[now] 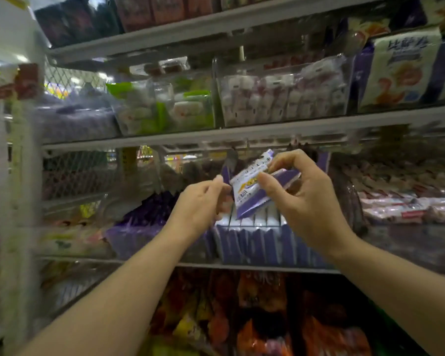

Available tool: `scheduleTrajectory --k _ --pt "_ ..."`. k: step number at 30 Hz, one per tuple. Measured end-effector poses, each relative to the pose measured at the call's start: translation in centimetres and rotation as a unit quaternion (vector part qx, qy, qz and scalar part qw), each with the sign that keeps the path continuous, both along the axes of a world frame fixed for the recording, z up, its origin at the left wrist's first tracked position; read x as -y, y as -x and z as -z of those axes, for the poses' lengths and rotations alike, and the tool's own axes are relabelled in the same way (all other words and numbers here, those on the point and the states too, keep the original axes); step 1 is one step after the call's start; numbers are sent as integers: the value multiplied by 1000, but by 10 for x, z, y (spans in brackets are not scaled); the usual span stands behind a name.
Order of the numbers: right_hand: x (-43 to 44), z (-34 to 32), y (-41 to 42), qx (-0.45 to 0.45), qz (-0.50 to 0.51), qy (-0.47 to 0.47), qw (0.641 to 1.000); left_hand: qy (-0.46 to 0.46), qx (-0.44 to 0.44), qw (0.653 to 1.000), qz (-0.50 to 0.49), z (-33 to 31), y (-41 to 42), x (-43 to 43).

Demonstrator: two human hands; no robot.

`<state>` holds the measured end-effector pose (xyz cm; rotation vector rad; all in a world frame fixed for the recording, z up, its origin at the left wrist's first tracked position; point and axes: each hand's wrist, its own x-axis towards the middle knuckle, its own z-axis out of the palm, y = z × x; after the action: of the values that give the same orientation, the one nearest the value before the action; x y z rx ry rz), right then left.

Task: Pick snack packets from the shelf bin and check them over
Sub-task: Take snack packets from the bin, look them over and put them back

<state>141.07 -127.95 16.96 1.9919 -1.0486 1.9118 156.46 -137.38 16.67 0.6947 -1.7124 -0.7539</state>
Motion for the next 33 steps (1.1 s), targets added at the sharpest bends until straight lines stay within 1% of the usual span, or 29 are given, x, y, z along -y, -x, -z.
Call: scheduleTrajectory --k 2,3,5,7,9,11,14,15,17,19,24,28,30,33 --pt "-3 22 -20 16 -33 -4 999 -127 -47 989 57 11 -10 -12" --pt "-4 35 -29 17 -48 -13 999 -168 -62 980 89 20 -16 -16" --pt "-2 60 -44 14 -88 -49 995 -212 -117 958 152 38 -29 -23" --pt "0 83 -58 17 -141 -102 985 -216 -168 947 167 57 -42 -27" --pt "5 104 -69 20 -187 -144 972 -179 -180 959 125 75 -53 -27" --pt "13 125 -78 32 -200 -189 961 -144 -169 972 80 96 -64 -27" --pt "27 142 -89 82 -179 -239 951 -108 -141 982 57 127 -80 -23" --pt "33 145 -92 106 -184 -256 943 -93 -132 986 50 137 -84 -21" --pt "44 150 -97 172 -239 -293 910 -77 -116 990 33 155 -89 -13" --pt "53 156 -101 224 -287 -318 875 -79 -105 991 22 172 -89 -7" --pt "72 178 -107 297 -286 -361 836 -89 -87 992 -21 205 -80 2" --pt "78 191 -103 352 -327 -401 780 -113 -77 990 -27 212 -83 8" --pt "79 197 -100 368 -329 -408 768 -145 -85 986 -13 212 -86 9" --pt "79 203 -97 361 -311 -422 771 -190 -88 978 11 213 -93 10"
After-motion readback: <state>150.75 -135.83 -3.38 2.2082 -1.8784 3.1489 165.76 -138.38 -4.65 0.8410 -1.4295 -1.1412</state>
